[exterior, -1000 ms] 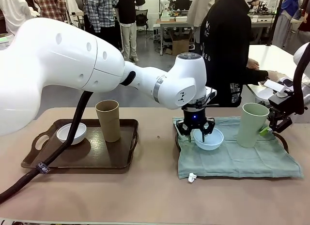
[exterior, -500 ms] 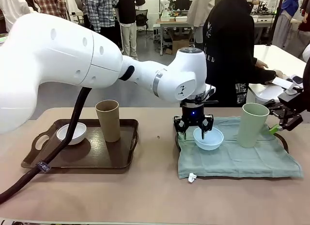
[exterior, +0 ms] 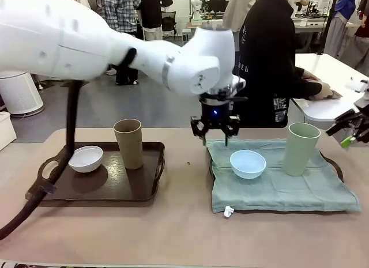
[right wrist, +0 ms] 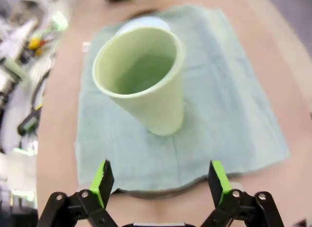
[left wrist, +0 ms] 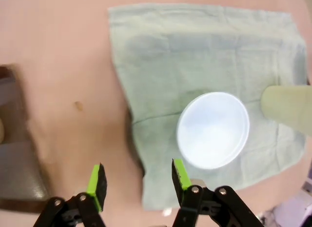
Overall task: Set up a tray with a mat and arrange the tableware.
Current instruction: Place the Picnic Bowl and Reusable plastic cup back onto the Handle tray in front of the human's position.
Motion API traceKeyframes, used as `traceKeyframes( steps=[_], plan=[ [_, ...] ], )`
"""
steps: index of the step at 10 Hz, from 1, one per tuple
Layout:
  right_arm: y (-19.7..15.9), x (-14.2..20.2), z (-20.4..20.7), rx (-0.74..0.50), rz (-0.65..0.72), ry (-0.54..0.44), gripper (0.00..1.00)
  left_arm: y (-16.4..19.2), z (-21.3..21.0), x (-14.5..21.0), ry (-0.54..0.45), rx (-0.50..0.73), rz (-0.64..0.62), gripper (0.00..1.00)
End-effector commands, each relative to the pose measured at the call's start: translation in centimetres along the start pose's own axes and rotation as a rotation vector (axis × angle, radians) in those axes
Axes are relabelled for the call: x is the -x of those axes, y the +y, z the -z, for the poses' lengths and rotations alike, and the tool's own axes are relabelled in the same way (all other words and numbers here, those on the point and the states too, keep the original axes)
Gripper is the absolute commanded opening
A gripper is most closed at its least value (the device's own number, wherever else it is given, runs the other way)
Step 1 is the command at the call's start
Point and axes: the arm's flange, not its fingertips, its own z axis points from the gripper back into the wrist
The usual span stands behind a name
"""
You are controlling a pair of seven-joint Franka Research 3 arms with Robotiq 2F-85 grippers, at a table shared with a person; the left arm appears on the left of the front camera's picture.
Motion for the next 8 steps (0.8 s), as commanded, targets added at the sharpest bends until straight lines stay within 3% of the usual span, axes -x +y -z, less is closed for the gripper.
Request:
traceKeyframes(
  steps=[1, 3, 5, 7, 8],
  plan=[
    [4.1, -3.9, -1.8, 0.075, 0.202, 0.137, 1.0, 4.1, -3.9, 2.9, -0.032, -0.051, 0.121, 0.71],
    [8.1, -7.9, -4.1, 0.132, 0.324, 0.357, 1.0, 7.9, -8.3, 4.6, -0.046, -0.072, 0.238, 0.71],
    [12.0, -11.4, -5.8, 0.16, 0.389, 0.527, 1.0, 12.2, -12.0, 6.5, -0.093, -0.098, 0.261, 0.71],
    [15.4, -14.9, -7.4, 0.176, 0.396, 0.592, 1.0, 17.1, -15.6, 8.6, -0.126, -0.127, 0.145, 0.71],
    [16.9, -16.8, -7.9, 0.161, 0.268, 0.552, 1.0, 18.6, -17.5, 9.9, -0.176, -0.084, 0.055, 0.71]
  ],
)
